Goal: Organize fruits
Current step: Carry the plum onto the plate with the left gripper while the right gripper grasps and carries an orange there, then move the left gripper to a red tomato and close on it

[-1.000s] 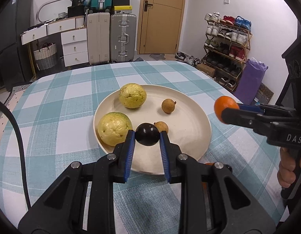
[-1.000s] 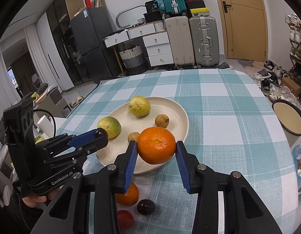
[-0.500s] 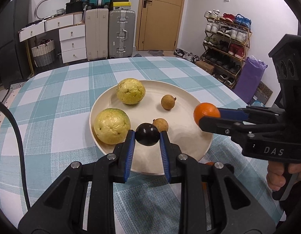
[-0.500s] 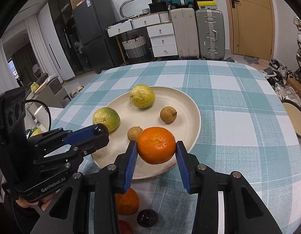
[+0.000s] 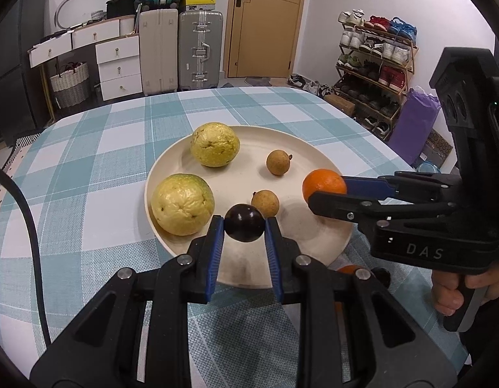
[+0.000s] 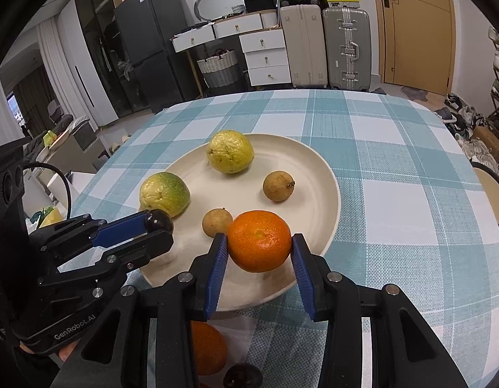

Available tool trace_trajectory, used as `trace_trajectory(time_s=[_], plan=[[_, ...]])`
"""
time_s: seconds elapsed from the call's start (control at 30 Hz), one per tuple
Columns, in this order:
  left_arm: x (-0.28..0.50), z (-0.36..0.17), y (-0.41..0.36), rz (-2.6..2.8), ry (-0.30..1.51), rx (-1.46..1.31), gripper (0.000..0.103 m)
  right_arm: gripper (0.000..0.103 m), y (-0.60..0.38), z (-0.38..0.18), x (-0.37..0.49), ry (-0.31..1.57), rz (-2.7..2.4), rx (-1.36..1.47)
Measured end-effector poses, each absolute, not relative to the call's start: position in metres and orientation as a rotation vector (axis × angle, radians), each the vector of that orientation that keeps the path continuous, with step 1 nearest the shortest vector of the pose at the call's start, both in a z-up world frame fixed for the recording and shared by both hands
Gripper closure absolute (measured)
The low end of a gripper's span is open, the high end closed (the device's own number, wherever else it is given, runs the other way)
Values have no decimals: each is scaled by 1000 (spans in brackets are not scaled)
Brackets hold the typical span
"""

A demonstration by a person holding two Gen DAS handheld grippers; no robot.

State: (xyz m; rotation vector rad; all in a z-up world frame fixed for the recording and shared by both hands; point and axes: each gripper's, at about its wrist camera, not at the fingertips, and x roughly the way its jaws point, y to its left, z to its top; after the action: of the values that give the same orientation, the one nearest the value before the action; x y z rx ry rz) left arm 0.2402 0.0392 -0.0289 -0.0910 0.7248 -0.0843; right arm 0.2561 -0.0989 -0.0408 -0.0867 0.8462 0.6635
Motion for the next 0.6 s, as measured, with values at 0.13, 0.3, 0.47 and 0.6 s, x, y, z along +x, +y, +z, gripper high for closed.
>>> trace_trajectory(time_s=[0.13,0.3,0.47,0.6], plan=[[238,-28,40,-70,714,-87,80,61,-99,-39,256,845,638,-86],[231,-25,39,-58,695,-60,80,53,-114,-27,249,804,611,-48],[220,-20,39,-53,694,-75,58,35,-135,-12,227,764,591,-50],[200,-8,40,-27,653,-78,20,22,-151,1,205,721,586,-47]])
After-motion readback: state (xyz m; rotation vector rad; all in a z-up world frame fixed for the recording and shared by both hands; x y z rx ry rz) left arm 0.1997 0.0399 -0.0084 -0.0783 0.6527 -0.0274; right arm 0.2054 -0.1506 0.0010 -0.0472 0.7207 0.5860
